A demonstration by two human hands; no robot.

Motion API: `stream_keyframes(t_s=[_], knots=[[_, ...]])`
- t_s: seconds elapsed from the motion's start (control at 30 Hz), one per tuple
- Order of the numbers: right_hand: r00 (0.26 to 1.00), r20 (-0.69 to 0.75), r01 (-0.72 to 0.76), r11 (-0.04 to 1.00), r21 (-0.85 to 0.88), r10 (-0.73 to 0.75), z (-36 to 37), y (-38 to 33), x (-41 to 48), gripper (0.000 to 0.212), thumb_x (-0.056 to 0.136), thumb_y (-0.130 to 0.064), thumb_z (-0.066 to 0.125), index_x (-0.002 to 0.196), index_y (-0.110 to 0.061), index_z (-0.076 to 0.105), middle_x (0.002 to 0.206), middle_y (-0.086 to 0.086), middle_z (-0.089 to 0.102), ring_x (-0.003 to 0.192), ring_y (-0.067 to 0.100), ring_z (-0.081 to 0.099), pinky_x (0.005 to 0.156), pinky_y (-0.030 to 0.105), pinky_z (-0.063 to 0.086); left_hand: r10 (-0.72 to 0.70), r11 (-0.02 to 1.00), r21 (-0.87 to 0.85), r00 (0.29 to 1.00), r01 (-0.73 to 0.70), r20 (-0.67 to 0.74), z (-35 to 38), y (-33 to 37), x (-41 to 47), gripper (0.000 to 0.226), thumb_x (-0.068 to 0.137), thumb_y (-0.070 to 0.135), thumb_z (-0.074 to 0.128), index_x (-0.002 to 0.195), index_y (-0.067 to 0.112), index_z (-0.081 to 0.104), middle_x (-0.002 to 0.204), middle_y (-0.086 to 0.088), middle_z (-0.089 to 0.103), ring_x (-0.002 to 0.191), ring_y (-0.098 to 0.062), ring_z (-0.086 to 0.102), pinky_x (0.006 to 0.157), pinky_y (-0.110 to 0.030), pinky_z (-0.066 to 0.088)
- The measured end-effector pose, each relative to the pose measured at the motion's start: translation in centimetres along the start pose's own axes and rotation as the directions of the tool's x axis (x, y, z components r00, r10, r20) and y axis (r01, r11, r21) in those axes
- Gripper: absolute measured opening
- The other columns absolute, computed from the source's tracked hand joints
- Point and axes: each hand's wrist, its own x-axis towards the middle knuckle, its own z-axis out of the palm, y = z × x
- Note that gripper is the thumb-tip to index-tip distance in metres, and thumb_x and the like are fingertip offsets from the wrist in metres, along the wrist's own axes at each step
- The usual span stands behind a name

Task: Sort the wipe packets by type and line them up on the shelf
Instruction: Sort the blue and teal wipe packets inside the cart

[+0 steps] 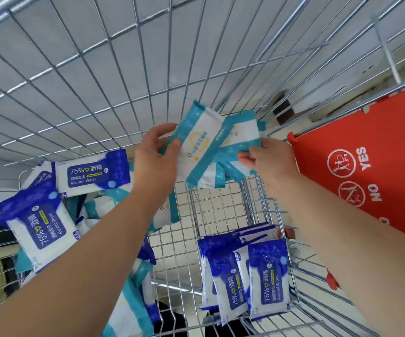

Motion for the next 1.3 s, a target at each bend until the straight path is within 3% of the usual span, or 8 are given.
stream_keyframes(t_s=[0.07, 0.23, 0.4, 0.8, 0.9, 1.03, 1.17, 1.3], knots=[[0.998, 0.034, 0.046, 0.999, -0.025, -0.045, 0.1, -0.4, -0.5, 0.030, 0.095, 0.010, 0.033, 0.077, -0.006, 0.050, 0.074, 0.014, 0.054, 0.073, 0.022, 0.059, 0.096, 0.033, 0.047, 0.017, 0.993, 0.118, 0.996, -0.027, 0.084, 1.2, 0.0, 0.6, 0.026, 0.093, 0.006, 0.056, 0.114, 0.021, 0.057, 0.096, 0.010, 0.069, 0.076, 0.001, 0.067, 0.061, -0.017, 0.055], [0.966, 0.047, 0.251, 0.877, -0.410, -0.254, -0.7, 1.2, -1.2, 0.028, 0.092, 0.001, 0.044, 0.112, -0.008, 0.062, 0.108, 0.012, 0.063, 0.080, 0.015, 0.057, 0.065, 0.025, 0.048, 0.137, 0.902, 0.381, 0.972, -0.203, 0.192, 4.1, -0.1, 2.0, 0.029, 0.089, 0.006, 0.060, 0.116, 0.018, 0.067, 0.102, 0.009, 0.066, 0.083, -0.006, 0.062, 0.081, -0.019, 0.049], [0.922, 0.203, 0.385, 0.733, -0.561, -0.329, -1.1, 1.9, -1.8, 0.040, 0.096, 0.002, 0.041, 0.134, -0.005, 0.051, 0.142, 0.010, 0.041, 0.133, 0.020, 0.039, 0.104, 0.012, 0.024, 0.212, 0.805, 0.509, 0.949, -0.304, 0.232, 6.3, -0.2, 3.7, 0.027, 0.090, 0.011, 0.062, 0.116, 0.013, 0.068, 0.115, -0.003, 0.063, 0.098, -0.014, 0.060, 0.086, -0.017, 0.041], [0.807, 0.394, 0.563, 0.371, -0.738, -0.441, 2.7, -0.1, -8.1, 0.041, 0.095, -0.012, 0.050, 0.137, -0.009, 0.048, 0.143, 0.006, 0.046, 0.133, 0.020, 0.040, 0.110, 0.029, 0.029, 0.333, 0.398, 0.779, 0.867, -0.485, 0.370, -5.4, -1.2, -4.0, 0.027, 0.088, 0.021, 0.061, 0.113, 0.011, 0.065, 0.111, -0.009, 0.063, 0.099, -0.034, 0.058, 0.084, -0.043, 0.048], [0.748, 0.513, 0.644, 0.276, -0.713, -0.420, 6.1, 0.5, -10.3, 0.034, 0.095, -0.012, 0.048, 0.129, -0.007, 0.053, 0.135, 0.006, 0.051, 0.123, 0.022, 0.046, 0.100, 0.030, 0.035, 0.318, 0.262, 0.872, 0.890, -0.414, 0.327, -11.8, -2.7, -5.6, 0.027, 0.076, 0.017, 0.075, 0.101, 0.008, 0.070, 0.096, -0.011, 0.067, 0.083, -0.038, 0.062, 0.074, -0.046, 0.052], [0.663, 0.676, 0.745, 0.196, -0.638, -0.323, 12.8, 1.9, -11.6, 0.036, 0.097, -0.014, 0.044, 0.132, -0.008, 0.051, 0.134, 0.007, 0.051, 0.122, 0.024, 0.045, 0.098, 0.031, 0.034, 0.055, 0.199, 0.976, 0.995, -0.087, 0.078, -20.0, -3.3, -5.9, 0.046, 0.084, 0.035, 0.066, 0.121, 0.009, 0.058, 0.122, -0.016, 0.057, 0.108, -0.040, 0.052, 0.090, -0.048, 0.044], [0.590, 0.778, 0.799, 0.020, -0.601, -0.216, 18.3, 2.6, -10.1, 0.041, 0.101, -0.015, 0.037, 0.141, -0.005, 0.040, 0.150, 0.010, 0.037, 0.139, 0.022, 0.030, 0.105, 0.026, 0.022, -0.077, 0.201, 0.974, 0.993, 0.107, -0.094, -23.1, -4.3, -4.3, 0.090, 0.073, 0.069, 0.062, 0.137, 0.010, 0.037, 0.130, -0.018, 0.048, 0.117, -0.038, 0.045, 0.096, -0.045, 0.038], [0.607, 0.774, 0.784, -0.024, -0.621, -0.179, 22.2, 3.1, -8.1, 0.038, 0.098, -0.018, 0.045, 0.132, -0.003, 0.045, 0.138, 0.016, 0.044, 0.125, 0.034, 0.045, 0.099, 0.045, 0.040, -0.124, 0.539, 0.819, 0.980, 0.196, -0.153, -23.4, -5.7, -2.7, 0.102, 0.060, 0.056, 0.082, 0.135, 0.008, 0.032, 0.120, -0.019, 0.055, 0.111, -0.038, 0.052, 0.091, -0.044, 0.042]])
